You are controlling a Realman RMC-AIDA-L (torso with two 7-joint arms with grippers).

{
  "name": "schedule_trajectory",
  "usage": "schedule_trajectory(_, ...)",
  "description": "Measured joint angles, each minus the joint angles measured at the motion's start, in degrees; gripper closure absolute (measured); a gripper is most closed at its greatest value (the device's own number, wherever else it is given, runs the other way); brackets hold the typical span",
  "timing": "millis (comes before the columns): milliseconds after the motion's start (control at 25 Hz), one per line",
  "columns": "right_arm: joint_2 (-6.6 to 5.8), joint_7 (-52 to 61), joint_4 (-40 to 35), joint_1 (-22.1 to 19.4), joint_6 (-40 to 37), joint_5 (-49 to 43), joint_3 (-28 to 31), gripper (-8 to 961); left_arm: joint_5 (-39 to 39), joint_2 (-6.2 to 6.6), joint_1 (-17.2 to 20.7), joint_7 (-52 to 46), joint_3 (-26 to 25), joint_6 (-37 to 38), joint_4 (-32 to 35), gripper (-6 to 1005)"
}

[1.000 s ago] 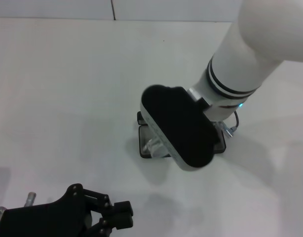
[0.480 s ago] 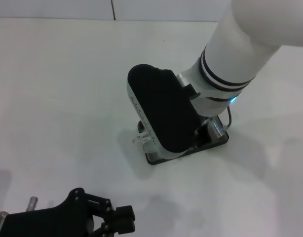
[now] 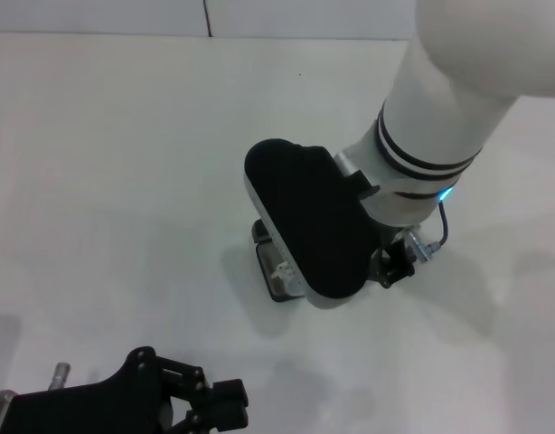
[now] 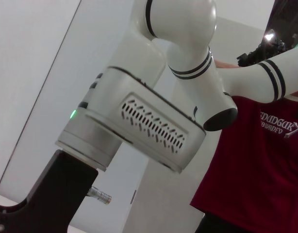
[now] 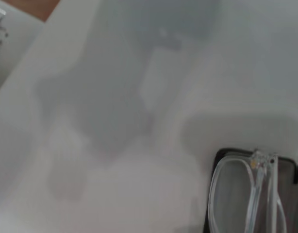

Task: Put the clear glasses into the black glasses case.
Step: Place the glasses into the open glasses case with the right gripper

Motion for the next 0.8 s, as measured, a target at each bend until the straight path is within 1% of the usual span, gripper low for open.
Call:
schedule_trajectory(400,0.00,-3.1,1.4,0.0,0.1,-2.1,-0.6,845,0.1,-0.09,-0.1,0.1,0.1,0.0,0.0,891)
schedule_trajectory(800,0.00,-4.8,3.8,0.1,4.3,-2.2,-2.3,845,0.1,-0.30,0.1,0.7,0.1,-0.1,0.0,890)
